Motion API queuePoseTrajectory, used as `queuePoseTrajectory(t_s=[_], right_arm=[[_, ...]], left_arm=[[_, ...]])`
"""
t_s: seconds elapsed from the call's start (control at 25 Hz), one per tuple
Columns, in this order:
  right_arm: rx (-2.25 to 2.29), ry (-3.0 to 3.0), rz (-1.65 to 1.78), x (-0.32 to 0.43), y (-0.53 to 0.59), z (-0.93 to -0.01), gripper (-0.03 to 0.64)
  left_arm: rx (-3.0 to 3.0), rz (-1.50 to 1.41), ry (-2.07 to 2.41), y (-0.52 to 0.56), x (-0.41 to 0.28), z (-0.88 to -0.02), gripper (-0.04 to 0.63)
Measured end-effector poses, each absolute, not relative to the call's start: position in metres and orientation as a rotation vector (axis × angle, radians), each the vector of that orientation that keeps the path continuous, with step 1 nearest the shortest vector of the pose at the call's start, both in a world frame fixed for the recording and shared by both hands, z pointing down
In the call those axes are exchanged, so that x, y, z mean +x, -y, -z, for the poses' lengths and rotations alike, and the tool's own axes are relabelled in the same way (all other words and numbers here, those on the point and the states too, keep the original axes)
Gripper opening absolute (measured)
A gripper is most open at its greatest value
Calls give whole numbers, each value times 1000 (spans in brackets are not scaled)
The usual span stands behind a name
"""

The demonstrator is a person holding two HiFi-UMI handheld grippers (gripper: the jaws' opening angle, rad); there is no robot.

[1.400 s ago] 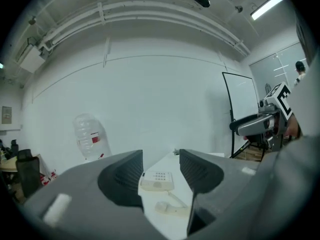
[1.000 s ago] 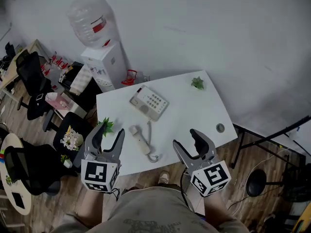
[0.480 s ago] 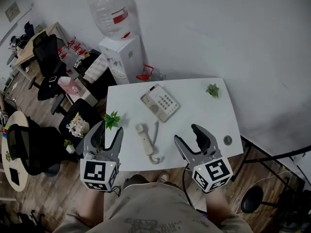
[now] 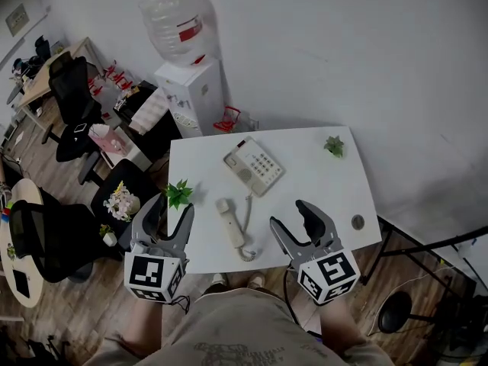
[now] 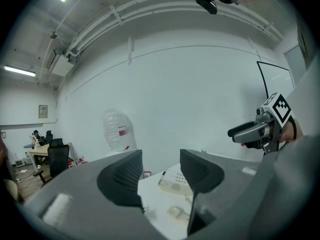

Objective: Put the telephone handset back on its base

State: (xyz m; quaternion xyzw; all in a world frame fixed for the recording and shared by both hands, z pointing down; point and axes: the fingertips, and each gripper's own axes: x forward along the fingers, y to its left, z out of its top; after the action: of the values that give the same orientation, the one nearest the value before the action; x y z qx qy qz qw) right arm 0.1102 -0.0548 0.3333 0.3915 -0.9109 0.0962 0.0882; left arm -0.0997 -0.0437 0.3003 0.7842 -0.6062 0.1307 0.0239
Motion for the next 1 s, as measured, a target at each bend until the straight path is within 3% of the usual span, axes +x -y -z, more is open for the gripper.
queuePoseTrajectory(t_s=[0.52,1.0], right_arm=[[1177,2618,-411,76,57,-376,275],[1013,2462,-530,28,51,-479,281]], left_arm=[[2404,-474,1803,51,-126,-334,227],[2277,-580,1722,40,-145,-412,227]])
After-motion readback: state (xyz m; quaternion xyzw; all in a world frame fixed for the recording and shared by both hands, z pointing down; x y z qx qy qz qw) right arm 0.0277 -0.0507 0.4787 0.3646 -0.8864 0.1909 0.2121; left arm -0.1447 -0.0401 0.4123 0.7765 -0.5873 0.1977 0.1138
